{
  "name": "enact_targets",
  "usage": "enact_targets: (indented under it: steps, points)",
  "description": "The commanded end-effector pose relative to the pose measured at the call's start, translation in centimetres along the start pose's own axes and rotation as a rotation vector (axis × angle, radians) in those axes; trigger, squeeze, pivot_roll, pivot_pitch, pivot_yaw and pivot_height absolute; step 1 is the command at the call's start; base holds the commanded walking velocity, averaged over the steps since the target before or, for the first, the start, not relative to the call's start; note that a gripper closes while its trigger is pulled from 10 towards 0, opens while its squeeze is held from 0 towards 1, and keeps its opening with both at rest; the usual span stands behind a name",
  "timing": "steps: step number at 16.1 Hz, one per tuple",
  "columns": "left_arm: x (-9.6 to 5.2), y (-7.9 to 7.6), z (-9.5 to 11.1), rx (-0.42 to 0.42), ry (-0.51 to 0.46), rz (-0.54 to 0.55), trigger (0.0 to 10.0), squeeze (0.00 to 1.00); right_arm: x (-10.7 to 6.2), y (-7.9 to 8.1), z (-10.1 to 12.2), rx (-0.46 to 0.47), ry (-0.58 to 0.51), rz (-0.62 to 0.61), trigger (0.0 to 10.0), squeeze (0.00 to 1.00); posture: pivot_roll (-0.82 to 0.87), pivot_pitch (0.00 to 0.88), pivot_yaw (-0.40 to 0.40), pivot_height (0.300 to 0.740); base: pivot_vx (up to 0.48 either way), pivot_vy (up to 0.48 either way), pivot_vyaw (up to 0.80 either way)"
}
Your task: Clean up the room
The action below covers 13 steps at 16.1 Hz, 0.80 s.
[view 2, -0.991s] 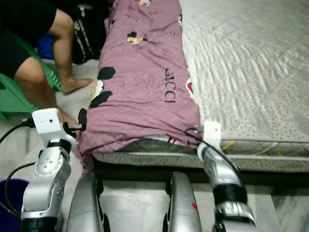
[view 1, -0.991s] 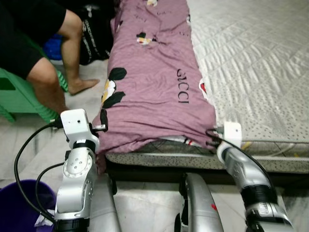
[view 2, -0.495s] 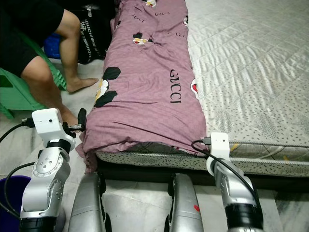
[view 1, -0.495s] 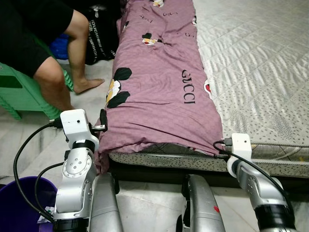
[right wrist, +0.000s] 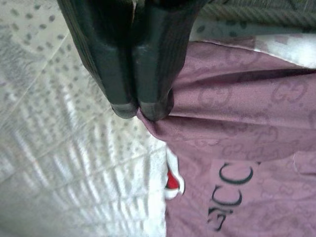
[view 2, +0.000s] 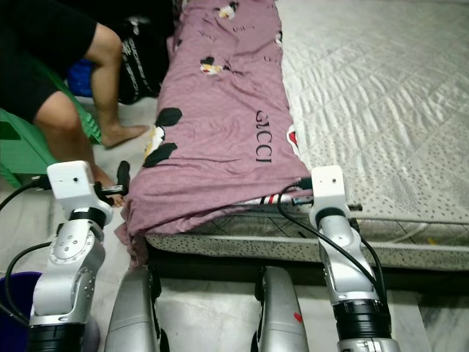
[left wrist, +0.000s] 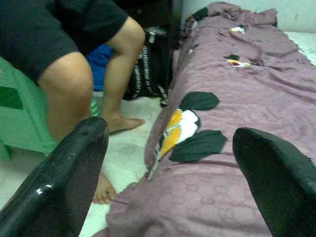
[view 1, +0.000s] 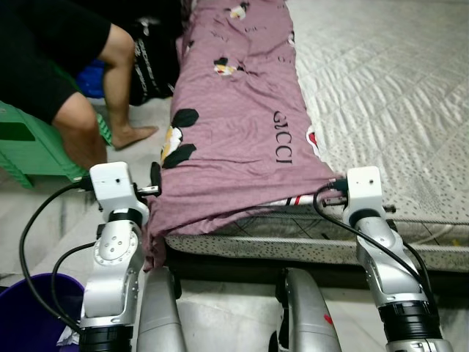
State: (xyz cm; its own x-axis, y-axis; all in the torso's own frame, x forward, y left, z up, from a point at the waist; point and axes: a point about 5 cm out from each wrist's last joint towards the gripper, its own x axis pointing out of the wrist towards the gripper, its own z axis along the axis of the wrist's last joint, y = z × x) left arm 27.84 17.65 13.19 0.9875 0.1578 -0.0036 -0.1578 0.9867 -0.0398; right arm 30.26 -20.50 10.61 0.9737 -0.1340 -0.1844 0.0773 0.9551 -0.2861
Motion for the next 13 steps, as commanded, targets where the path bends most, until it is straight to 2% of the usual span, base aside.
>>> enact_targets:
  steps: [1,2,3,4,6,9,10,11,12,13]
  points:
    - [0.1,0.4,-0.1,0.011,0.002,0.007,10.0,0.00,0.0,0.1,0.2,0.011,-0.013,-0.015,10.0,0.58,0.04,0.000,0.018,0.537,0.000,0.000,0.00]
    - [0.2,0.6,-0.1,0.015,0.001,0.009,10.0,0.00,-0.1,-0.1,-0.5,0.012,0.016,-0.027,10.0,1.00,0.04,0.000,0.019,0.537,0.000,0.000,0.00]
    - [0.3,0.7,-0.1,0.018,0.001,0.011,10.0,0.00,-0.4,-0.3,-2.0,0.023,0.094,-0.034,10.0,1.00,0.04,0.000,0.022,0.537,0.000,0.000,0.00]
    - [0.3,0.8,-0.1,0.019,0.001,0.011,10.0,0.00,-0.6,-0.4,-2.6,0.032,0.128,-0.034,10.0,1.00,0.03,0.000,0.022,0.537,0.000,0.000,0.00]
    - [0.5,0.8,0.0,0.023,-0.001,0.008,10.0,0.00,-2.3,-0.8,-5.5,0.020,0.252,-0.018,10.0,1.00,0.03,0.000,0.025,0.537,0.000,0.000,0.00]
    - [0.8,0.7,0.1,0.023,-0.004,0.002,10.0,0.00,-3.4,-1.8,-7.0,-0.002,0.303,-0.051,10.0,1.00,0.02,0.000,0.031,0.537,0.000,0.000,0.00]
    - [1.0,0.6,0.1,0.022,-0.007,-0.001,10.0,0.00,-2.7,-2.4,-5.9,0.005,0.247,-0.102,10.0,1.00,0.02,0.000,0.034,0.537,0.000,0.000,0.00]
    - [1.2,0.5,0.3,0.021,-0.017,-0.002,10.0,0.00,-1.7,-2.2,-3.9,-0.005,0.135,-0.111,10.0,1.00,0.02,0.000,0.036,0.537,0.000,0.000,0.00]
    - [1.3,0.5,0.6,0.018,-0.031,0.002,10.0,0.00,-1.0,-1.8,-1.9,0.010,0.040,-0.112,10.0,1.00,0.02,0.000,0.035,0.537,0.000,0.000,0.00]
    - [1.5,0.7,1.1,0.014,-0.056,0.011,10.0,0.00,-0.3,-1.0,1.1,0.034,-0.093,-0.097,10.0,1.00,0.02,0.000,0.035,0.537,0.000,0.000,0.00]
